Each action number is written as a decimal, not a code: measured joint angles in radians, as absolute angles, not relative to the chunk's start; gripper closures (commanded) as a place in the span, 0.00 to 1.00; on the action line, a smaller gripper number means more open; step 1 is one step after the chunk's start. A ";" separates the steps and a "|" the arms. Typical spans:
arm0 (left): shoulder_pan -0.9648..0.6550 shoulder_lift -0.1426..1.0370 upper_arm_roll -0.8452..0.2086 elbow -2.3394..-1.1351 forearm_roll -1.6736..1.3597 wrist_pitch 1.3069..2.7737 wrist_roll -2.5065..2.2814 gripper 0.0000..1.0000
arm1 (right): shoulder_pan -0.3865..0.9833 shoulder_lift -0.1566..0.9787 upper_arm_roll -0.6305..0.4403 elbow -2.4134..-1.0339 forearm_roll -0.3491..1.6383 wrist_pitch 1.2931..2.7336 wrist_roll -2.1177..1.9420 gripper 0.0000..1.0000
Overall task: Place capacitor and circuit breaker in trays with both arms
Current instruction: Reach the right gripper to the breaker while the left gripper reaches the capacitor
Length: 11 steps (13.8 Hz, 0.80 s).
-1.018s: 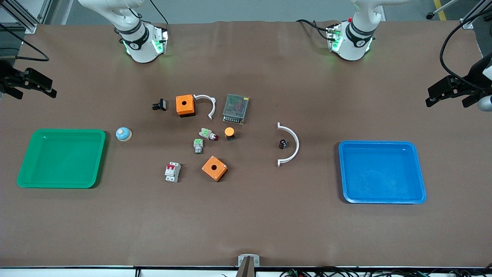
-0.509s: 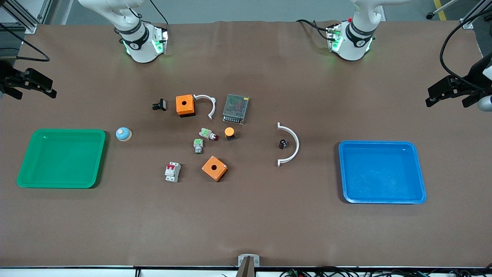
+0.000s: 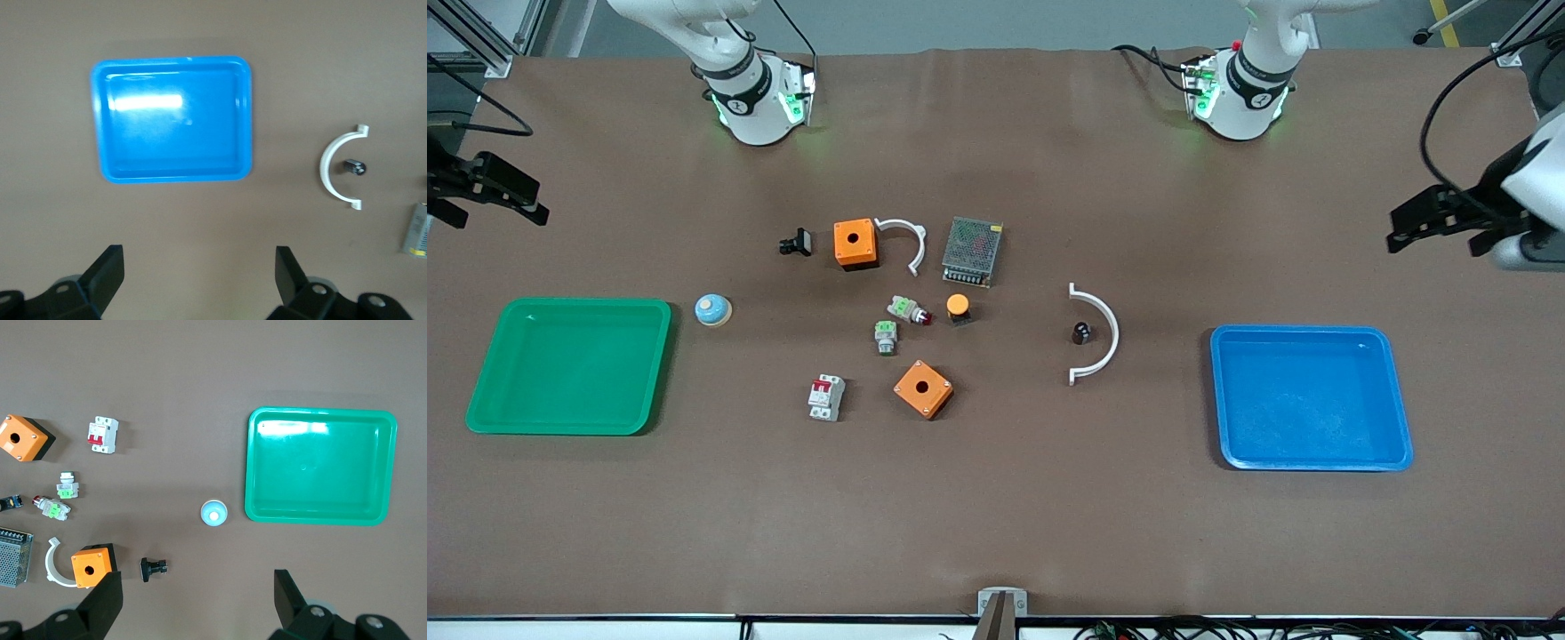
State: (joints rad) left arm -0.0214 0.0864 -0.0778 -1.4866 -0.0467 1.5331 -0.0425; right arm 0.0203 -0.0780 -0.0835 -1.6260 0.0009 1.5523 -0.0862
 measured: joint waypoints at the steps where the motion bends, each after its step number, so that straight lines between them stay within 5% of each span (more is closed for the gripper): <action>1: -0.032 0.111 -0.091 -1.488 -0.075 1.533 -0.082 0.00 | 0.020 -0.063 -0.083 -1.627 0.000 1.553 -0.086 0.00; 11: -0.295 0.418 -0.139 -1.493 -0.115 1.784 -0.574 0.00 | 0.062 0.189 -0.083 -1.624 0.013 1.694 -0.021 0.00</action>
State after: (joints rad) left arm -0.2948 0.4178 -0.1387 -1.4931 -0.1151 1.7843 -0.5742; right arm 0.0619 0.1889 -0.0832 -1.6239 0.0129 1.6936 -0.0211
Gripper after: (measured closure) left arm 0.000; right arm 0.000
